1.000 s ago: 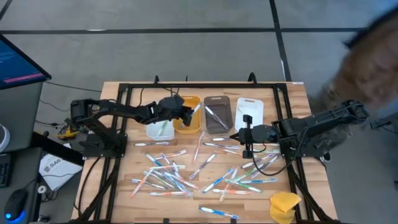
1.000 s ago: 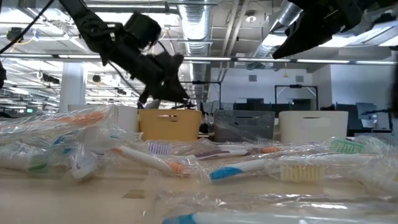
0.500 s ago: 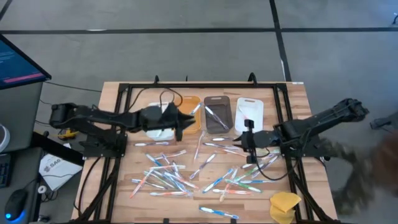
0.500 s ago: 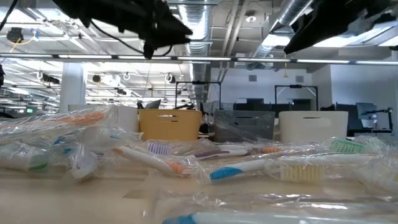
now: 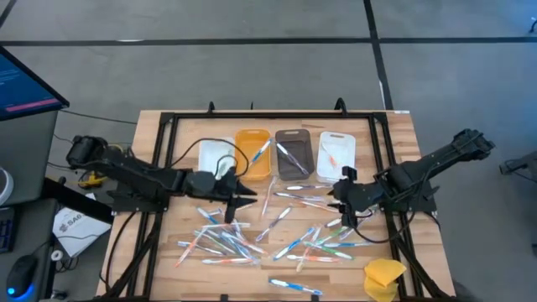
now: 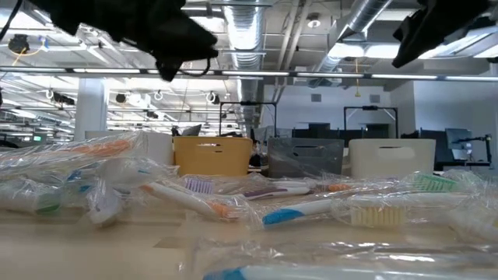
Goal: Pick & Place Toothbrushes
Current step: Put the orange toothbrush into the right white bin
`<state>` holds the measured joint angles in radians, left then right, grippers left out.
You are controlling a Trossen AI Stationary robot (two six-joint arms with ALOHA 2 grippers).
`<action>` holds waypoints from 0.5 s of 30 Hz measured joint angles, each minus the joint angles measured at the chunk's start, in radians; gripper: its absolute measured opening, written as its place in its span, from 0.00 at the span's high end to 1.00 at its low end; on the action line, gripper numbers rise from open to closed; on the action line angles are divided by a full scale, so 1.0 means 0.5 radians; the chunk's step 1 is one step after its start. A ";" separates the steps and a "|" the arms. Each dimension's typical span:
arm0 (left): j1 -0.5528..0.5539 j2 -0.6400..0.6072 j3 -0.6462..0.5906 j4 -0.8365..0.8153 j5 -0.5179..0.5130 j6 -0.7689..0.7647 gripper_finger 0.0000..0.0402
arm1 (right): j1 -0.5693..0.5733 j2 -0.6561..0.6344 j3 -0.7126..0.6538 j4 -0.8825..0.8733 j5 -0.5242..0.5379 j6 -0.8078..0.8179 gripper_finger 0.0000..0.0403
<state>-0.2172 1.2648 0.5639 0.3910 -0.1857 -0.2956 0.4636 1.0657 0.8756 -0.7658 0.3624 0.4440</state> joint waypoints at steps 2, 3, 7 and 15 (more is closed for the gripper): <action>-0.038 0.000 -0.067 0.092 -0.020 -0.009 0.75 | 0.005 0.000 0.000 -0.020 -0.028 0.047 0.54; -0.059 0.000 -0.093 0.147 -0.035 -0.010 0.75 | 0.004 0.002 0.000 -0.029 -0.044 0.067 0.52; -0.144 0.000 -0.226 0.399 -0.095 0.025 0.75 | 0.002 0.059 0.001 -0.028 -0.050 0.110 0.46; -0.236 0.000 -0.397 0.762 -0.117 0.147 0.75 | 0.002 0.379 0.001 -0.023 -0.051 0.112 0.44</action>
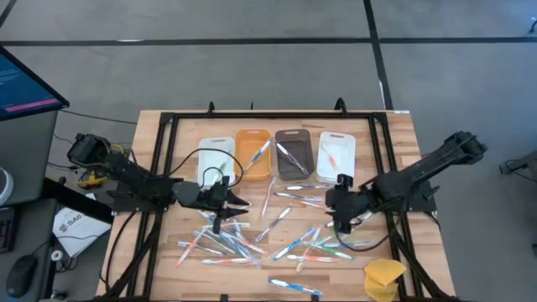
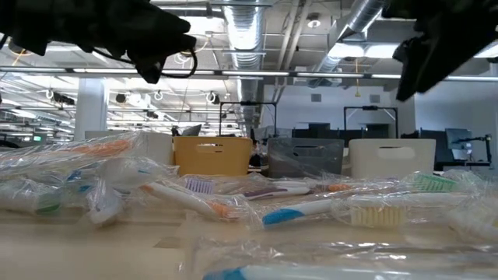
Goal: Pick & Place Toothbrushes
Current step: Put the orange toothbrush into the right white bin
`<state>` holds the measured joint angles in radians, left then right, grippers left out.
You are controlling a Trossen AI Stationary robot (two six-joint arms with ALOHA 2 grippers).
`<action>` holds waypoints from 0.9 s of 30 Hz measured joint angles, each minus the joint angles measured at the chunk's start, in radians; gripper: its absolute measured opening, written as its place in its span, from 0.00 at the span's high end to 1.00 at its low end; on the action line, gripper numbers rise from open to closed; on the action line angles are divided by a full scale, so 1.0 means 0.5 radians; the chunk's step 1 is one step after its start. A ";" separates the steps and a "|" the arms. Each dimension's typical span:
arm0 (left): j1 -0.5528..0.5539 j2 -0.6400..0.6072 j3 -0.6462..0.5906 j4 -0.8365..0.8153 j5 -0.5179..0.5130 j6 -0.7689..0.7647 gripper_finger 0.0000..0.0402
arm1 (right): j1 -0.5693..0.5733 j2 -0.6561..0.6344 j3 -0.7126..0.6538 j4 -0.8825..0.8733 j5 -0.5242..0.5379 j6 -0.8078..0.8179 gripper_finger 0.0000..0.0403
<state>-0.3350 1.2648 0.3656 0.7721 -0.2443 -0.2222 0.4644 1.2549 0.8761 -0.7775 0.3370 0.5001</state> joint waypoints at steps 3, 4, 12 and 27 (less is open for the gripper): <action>-0.014 0.006 -0.007 0.014 -0.001 0.021 0.75 | -0.010 0.132 0.000 0.009 -0.003 0.052 0.45; -0.014 0.021 -0.007 0.033 -0.001 0.028 0.75 | -0.021 0.174 0.000 0.017 -0.006 0.068 0.45; -0.013 0.290 -0.007 0.384 -0.027 0.265 0.75 | -0.103 0.495 -0.001 0.165 -0.234 0.160 0.47; 0.224 0.579 -0.002 0.757 0.039 0.650 0.75 | -0.312 0.673 -0.001 0.210 -0.374 0.238 0.52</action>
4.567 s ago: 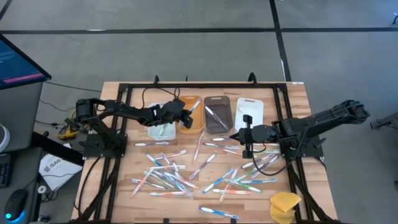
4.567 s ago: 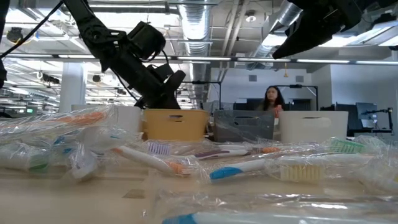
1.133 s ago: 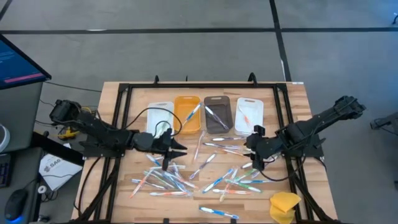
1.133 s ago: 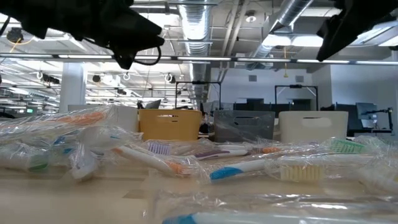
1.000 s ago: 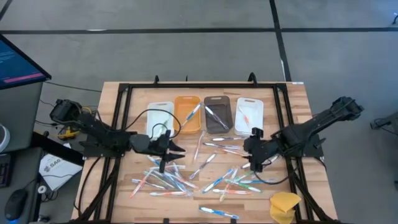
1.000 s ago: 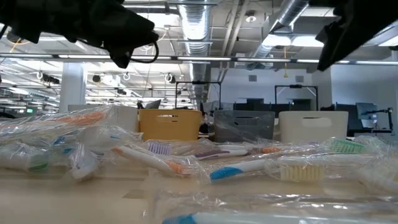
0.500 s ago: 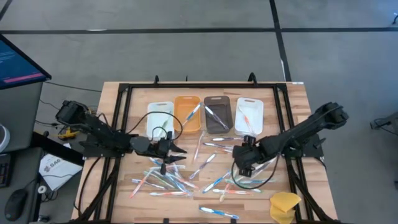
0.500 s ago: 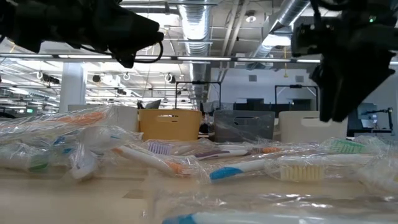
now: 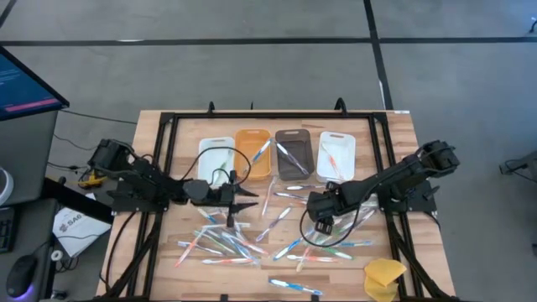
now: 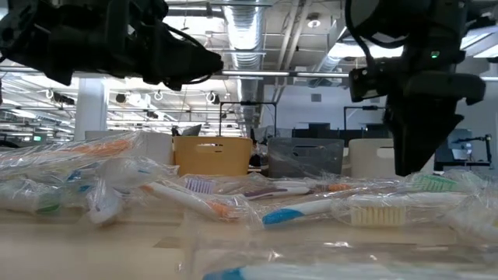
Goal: Pick & Place Toothbrushes
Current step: Put the orange toothbrush into the right white bin
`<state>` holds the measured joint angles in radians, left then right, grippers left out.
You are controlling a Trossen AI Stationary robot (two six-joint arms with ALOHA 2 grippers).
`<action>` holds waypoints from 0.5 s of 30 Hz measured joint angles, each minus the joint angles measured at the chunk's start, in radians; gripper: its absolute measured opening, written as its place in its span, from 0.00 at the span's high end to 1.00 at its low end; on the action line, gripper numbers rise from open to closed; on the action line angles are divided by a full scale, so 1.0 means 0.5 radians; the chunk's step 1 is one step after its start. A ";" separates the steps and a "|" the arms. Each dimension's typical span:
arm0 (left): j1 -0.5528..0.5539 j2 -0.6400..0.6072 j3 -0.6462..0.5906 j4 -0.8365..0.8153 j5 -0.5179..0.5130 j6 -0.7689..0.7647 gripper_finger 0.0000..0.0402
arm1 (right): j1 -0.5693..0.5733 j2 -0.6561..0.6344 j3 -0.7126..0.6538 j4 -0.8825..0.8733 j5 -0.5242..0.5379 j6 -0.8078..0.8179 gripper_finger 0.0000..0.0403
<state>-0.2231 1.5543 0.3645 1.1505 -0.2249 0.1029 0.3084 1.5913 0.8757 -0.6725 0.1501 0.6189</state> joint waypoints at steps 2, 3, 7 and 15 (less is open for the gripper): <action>0.054 -0.001 0.000 0.031 0.090 0.009 0.75 | -0.018 0.000 0.000 -0.002 0.000 0.001 0.53; 0.082 -0.001 0.000 0.040 0.140 0.010 0.75 | -0.026 0.000 0.000 -0.003 0.000 0.001 0.53; 0.182 -0.002 0.000 0.071 0.300 0.011 0.75 | -0.049 0.000 0.000 -0.005 0.000 0.006 0.56; 0.312 -0.002 0.001 0.148 0.472 0.011 0.75 | -0.047 0.000 0.000 -0.013 0.003 0.024 0.60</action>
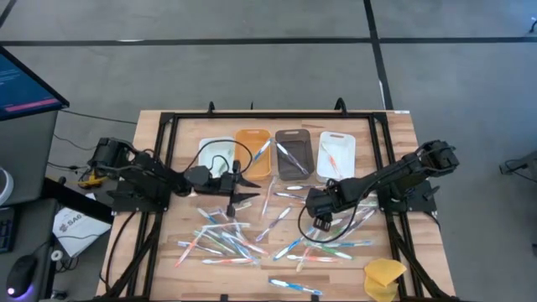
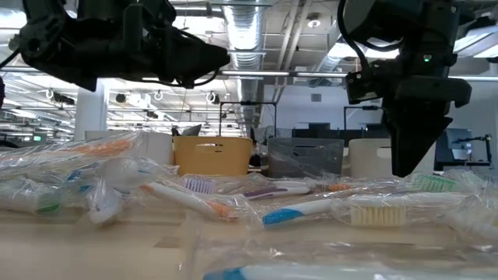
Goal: Pick & Place Toothbrushes
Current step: Put the orange toothbrush into the right white bin
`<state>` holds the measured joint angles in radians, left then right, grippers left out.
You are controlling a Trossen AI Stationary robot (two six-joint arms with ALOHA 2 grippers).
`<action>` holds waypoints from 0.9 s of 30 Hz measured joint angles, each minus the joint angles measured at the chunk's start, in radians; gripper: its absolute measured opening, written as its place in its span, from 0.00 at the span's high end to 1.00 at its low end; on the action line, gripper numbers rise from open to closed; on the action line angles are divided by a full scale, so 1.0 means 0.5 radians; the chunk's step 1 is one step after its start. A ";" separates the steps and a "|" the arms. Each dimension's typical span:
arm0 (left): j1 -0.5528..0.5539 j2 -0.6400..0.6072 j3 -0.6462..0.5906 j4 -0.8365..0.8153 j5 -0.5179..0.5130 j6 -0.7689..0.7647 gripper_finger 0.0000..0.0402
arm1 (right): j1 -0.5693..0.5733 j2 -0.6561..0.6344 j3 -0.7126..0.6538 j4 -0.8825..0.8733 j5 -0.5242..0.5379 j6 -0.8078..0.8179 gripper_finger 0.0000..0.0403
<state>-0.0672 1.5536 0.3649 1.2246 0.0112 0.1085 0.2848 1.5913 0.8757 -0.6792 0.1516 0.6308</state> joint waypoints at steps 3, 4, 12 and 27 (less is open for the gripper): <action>0.024 0.000 0.001 0.031 0.046 0.001 0.75 | 0.000 0.000 -0.005 0.008 0.005 0.013 0.61; 0.029 0.000 0.001 0.039 0.049 0.001 0.75 | 0.000 0.000 -0.016 0.024 0.005 0.013 0.61; 0.040 -0.001 0.044 0.040 0.086 0.041 0.75 | 0.001 0.000 -0.116 0.049 0.007 0.074 0.61; 0.040 -0.001 0.044 0.035 0.099 0.083 0.75 | -0.010 -0.009 -0.302 0.273 0.013 0.081 0.70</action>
<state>-0.0471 1.5532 0.3870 1.2419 0.0608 0.1501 0.2798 1.5866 0.7249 -0.5426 0.1581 0.6712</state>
